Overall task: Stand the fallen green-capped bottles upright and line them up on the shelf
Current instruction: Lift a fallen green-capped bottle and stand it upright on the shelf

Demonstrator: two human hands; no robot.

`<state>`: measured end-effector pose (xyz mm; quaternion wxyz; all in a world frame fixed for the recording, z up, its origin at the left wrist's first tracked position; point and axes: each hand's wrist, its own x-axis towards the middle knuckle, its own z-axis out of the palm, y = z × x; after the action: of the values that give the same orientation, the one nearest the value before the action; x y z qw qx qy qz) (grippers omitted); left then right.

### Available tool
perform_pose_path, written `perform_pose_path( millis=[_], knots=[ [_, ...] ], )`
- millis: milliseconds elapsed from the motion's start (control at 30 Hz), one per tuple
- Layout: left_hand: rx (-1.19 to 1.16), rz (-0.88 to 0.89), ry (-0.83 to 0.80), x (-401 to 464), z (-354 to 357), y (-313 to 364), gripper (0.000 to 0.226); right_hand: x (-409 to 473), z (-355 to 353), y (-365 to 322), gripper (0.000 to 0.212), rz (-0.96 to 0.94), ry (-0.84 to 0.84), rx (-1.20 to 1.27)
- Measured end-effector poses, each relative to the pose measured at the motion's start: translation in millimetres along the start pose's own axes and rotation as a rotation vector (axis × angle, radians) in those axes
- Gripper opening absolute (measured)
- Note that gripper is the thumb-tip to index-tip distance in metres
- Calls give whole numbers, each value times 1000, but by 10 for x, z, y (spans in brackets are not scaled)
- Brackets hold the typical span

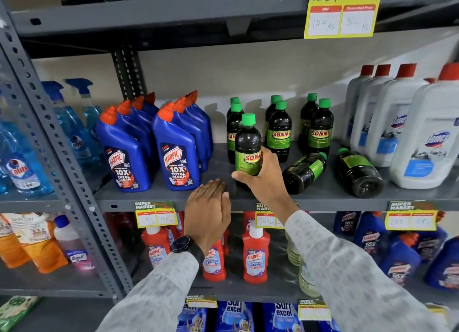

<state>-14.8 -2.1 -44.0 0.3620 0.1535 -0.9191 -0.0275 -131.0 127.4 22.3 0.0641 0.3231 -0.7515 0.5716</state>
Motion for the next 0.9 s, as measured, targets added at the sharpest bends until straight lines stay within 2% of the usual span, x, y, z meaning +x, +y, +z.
perform_pose_path(
  millis=[167,267,467,600,900],
  knots=[
    [-1,4,-4,5,-13,10,54,4,-35,32,81,5,-103,160],
    [-1,0,-4,4,-9,10,54,10,-89,51,85,50,-135,230],
    [-4,5,-6,4,-11,10,51,-11,-11,43,87,-14,-10,29],
    [4,8,0,4,-13,5,50,11,-4,67,87,-43,-16,41],
    [2,1,-43,12,-53,35,52,-24,-13,19,80,16,-17,3]
  ],
)
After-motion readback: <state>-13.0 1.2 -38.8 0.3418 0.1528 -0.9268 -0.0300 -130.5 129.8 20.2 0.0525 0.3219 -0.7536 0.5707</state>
